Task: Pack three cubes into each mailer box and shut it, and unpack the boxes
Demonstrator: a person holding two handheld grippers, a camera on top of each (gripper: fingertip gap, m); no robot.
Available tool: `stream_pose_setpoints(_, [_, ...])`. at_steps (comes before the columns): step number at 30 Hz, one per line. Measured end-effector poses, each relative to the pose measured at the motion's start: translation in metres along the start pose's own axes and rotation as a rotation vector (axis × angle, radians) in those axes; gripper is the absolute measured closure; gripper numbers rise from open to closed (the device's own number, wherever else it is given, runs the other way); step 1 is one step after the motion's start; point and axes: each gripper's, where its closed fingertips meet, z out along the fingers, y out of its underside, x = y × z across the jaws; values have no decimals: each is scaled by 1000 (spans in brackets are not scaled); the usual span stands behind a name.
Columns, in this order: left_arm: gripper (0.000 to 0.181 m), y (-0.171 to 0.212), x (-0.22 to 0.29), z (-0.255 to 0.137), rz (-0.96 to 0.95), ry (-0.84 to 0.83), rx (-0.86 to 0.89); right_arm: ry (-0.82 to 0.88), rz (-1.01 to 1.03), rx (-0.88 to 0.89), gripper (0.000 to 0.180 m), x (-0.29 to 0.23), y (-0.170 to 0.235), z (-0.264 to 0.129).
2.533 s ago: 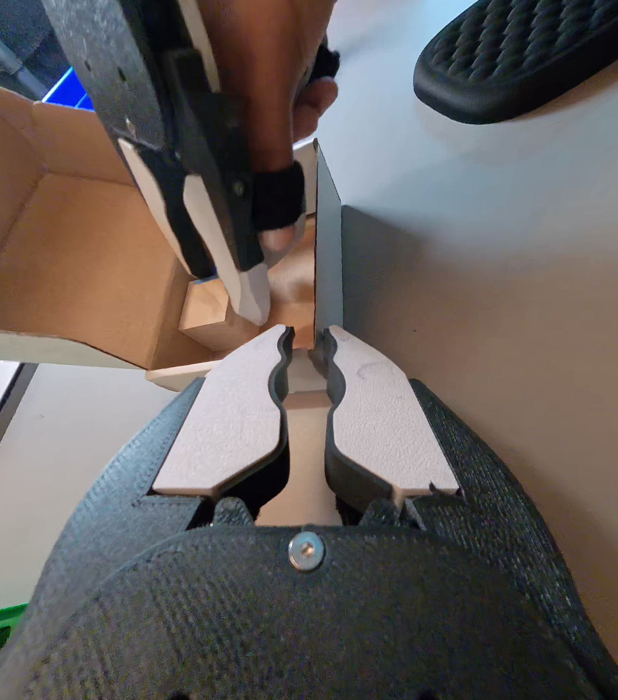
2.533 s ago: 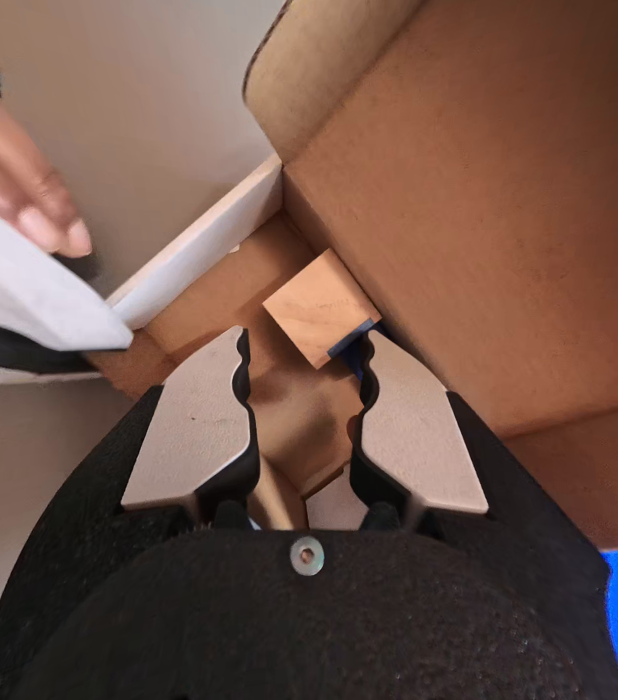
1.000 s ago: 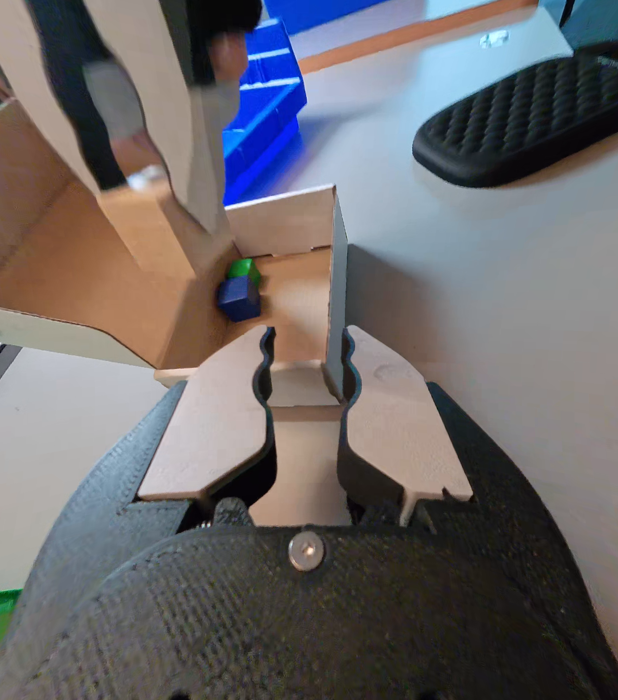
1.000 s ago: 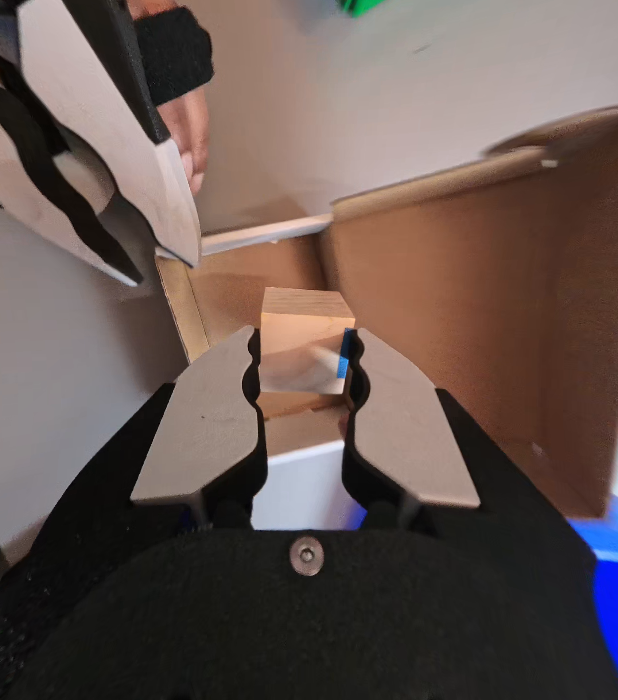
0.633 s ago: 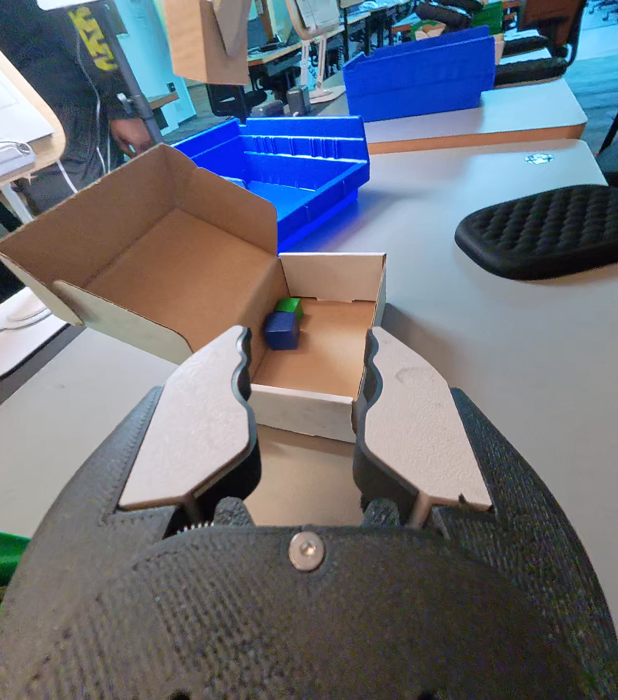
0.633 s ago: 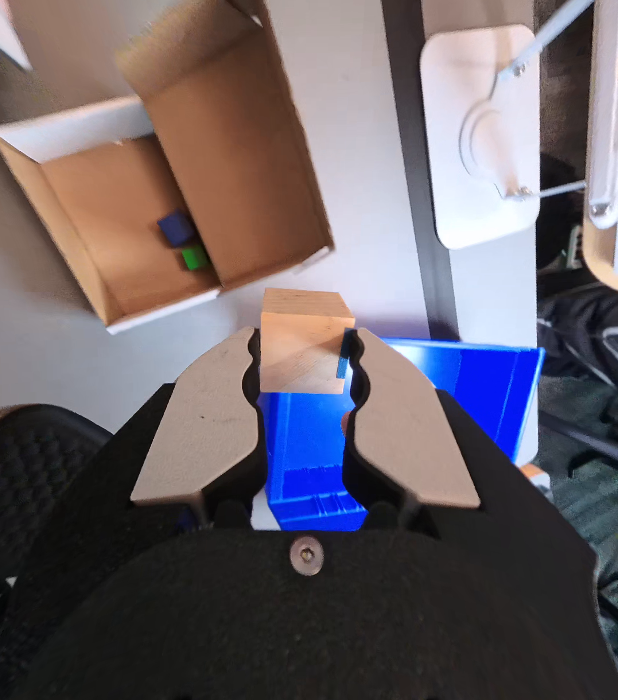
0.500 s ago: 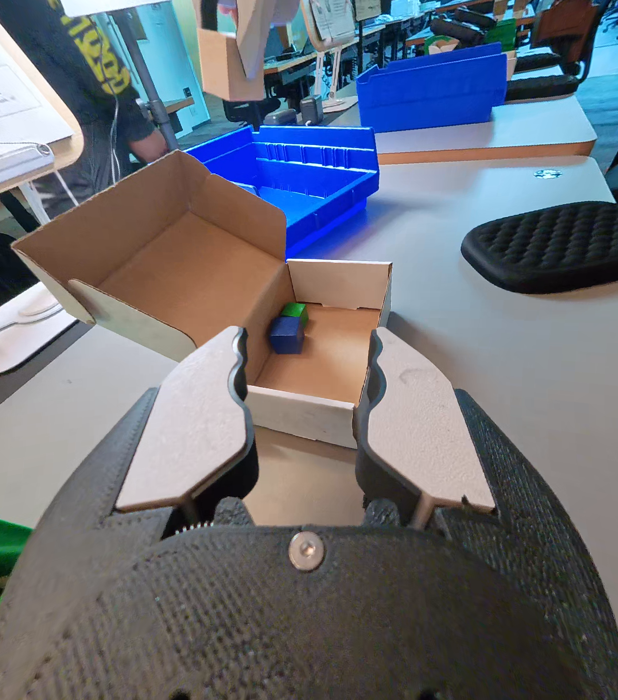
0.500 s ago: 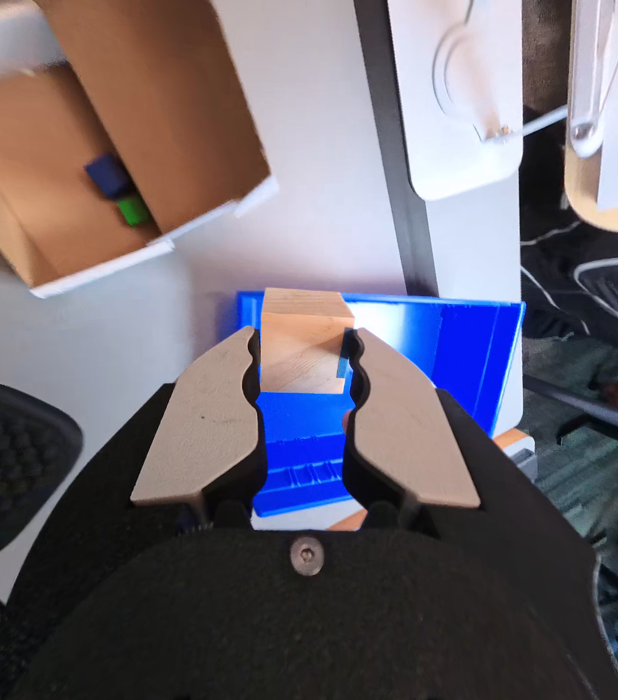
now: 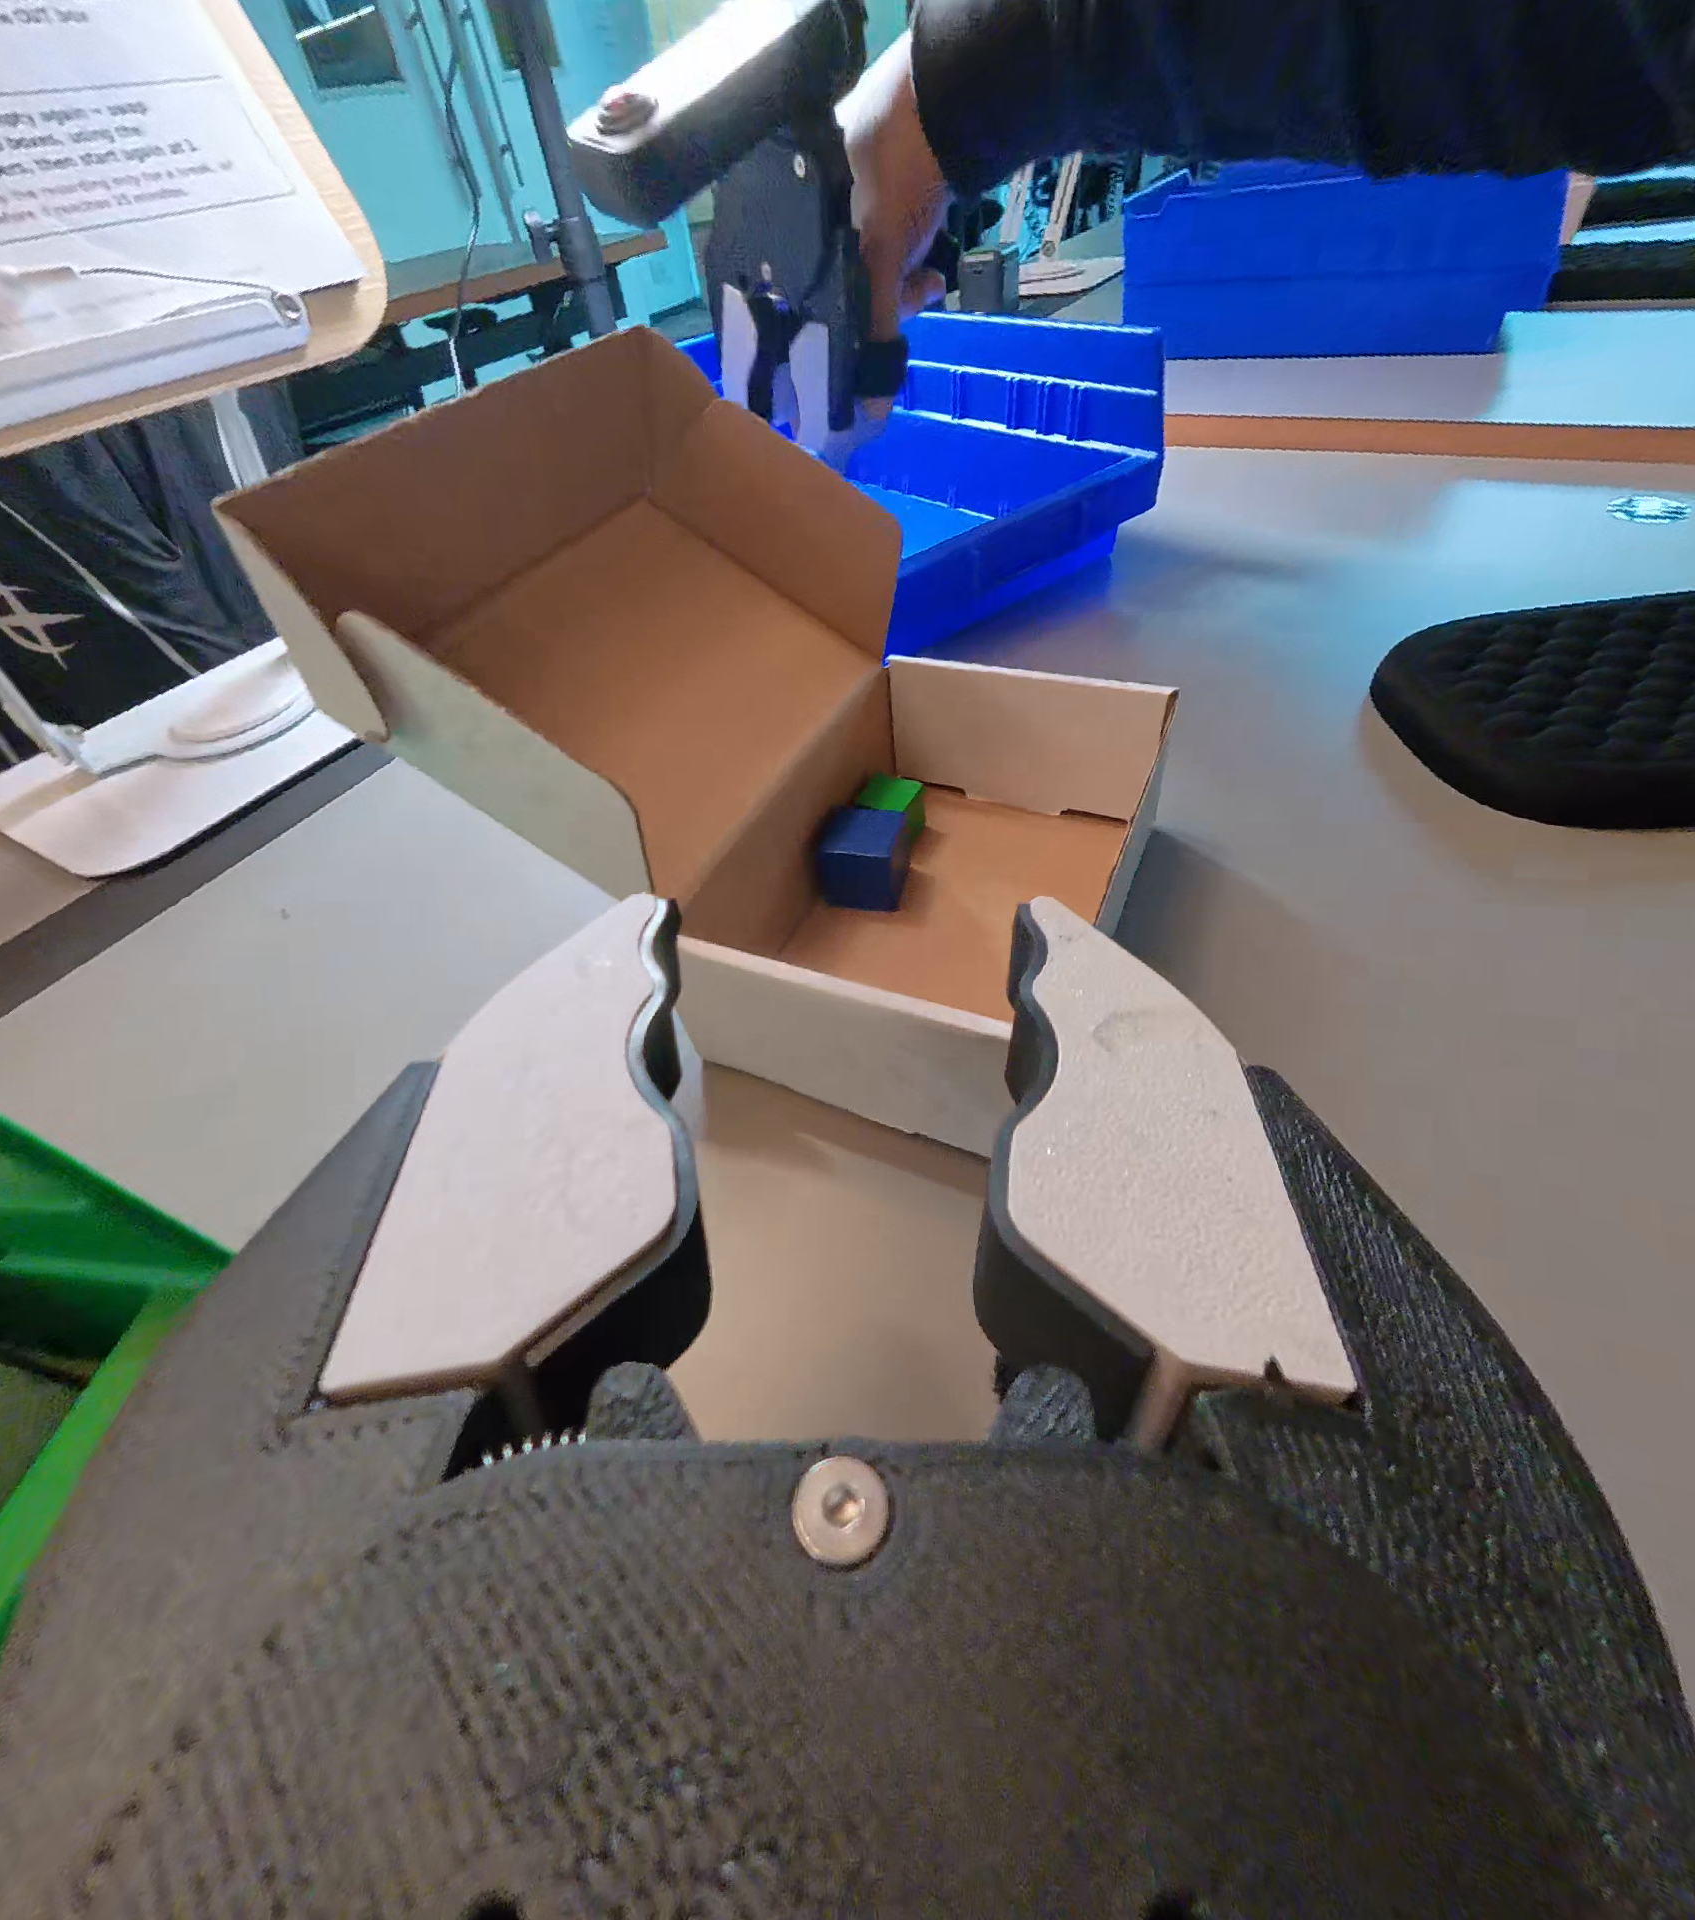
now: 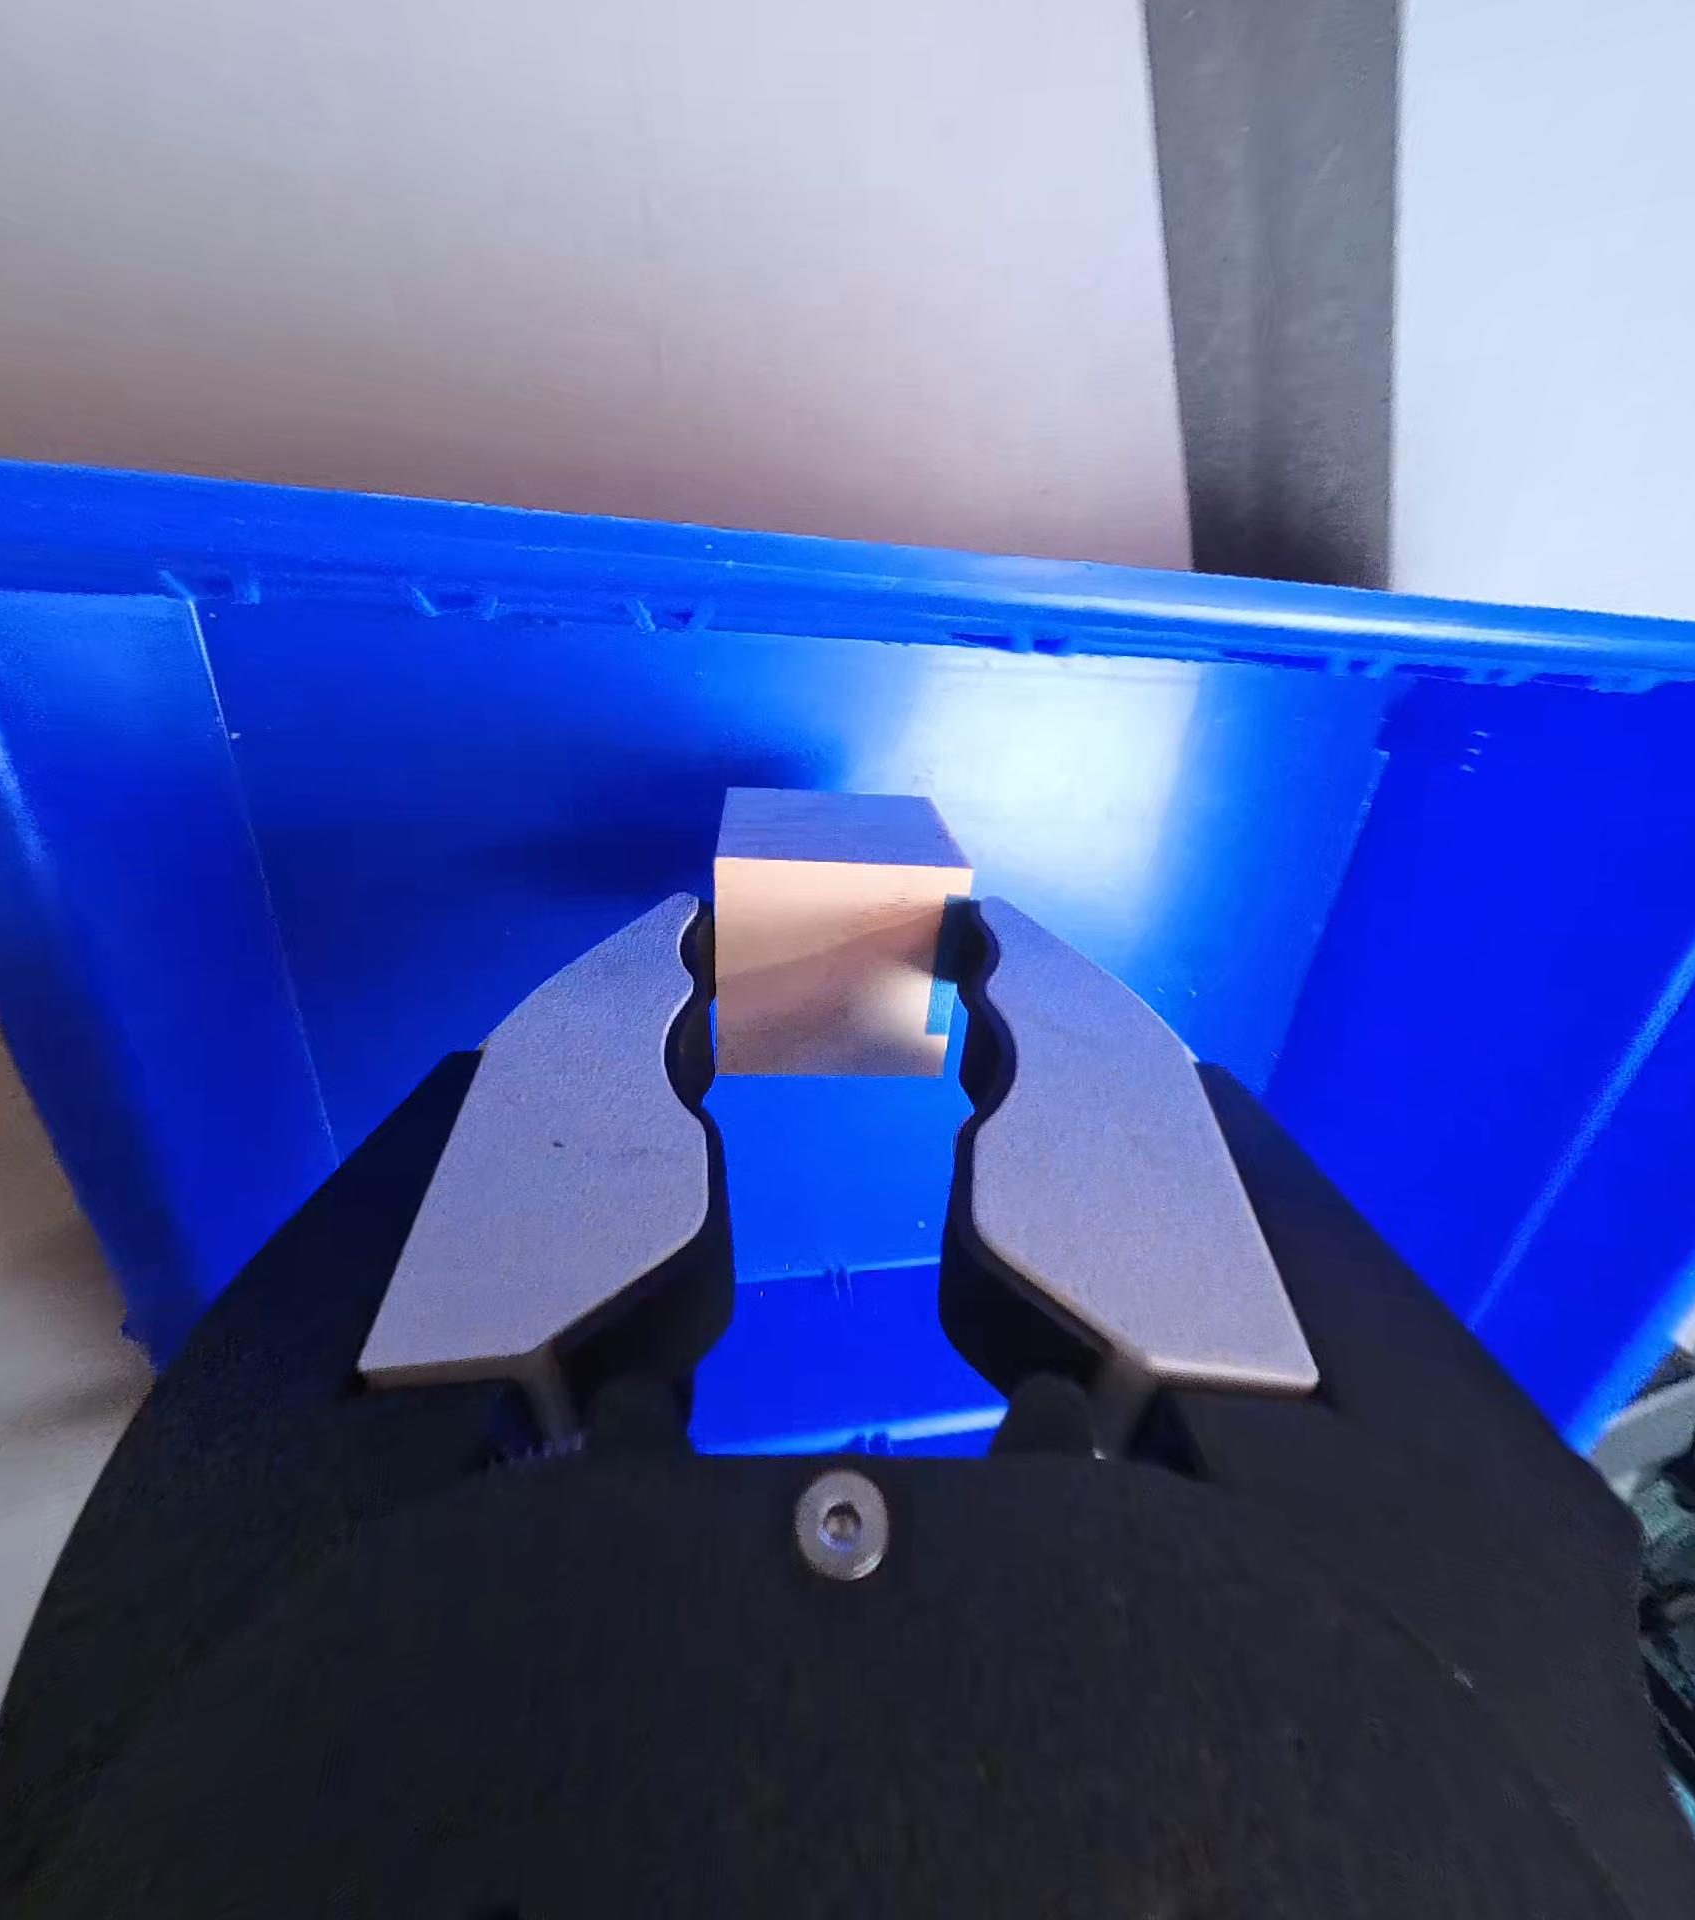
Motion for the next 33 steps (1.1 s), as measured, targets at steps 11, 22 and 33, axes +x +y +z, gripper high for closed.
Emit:
stream_pose_setpoints(11, [120,12,-11,4,-22,-12,-25,-30,-26,2,134,-4,-1,25])
stream_pose_setpoints(22, [119,2,-9,-1,6,-10,-1,86,-165,212,131,-74,-74,-101])
stream_pose_setpoints(33, [115,-9,12,-12,38,20,10,67,-484,62,135,-237,-154,-47])
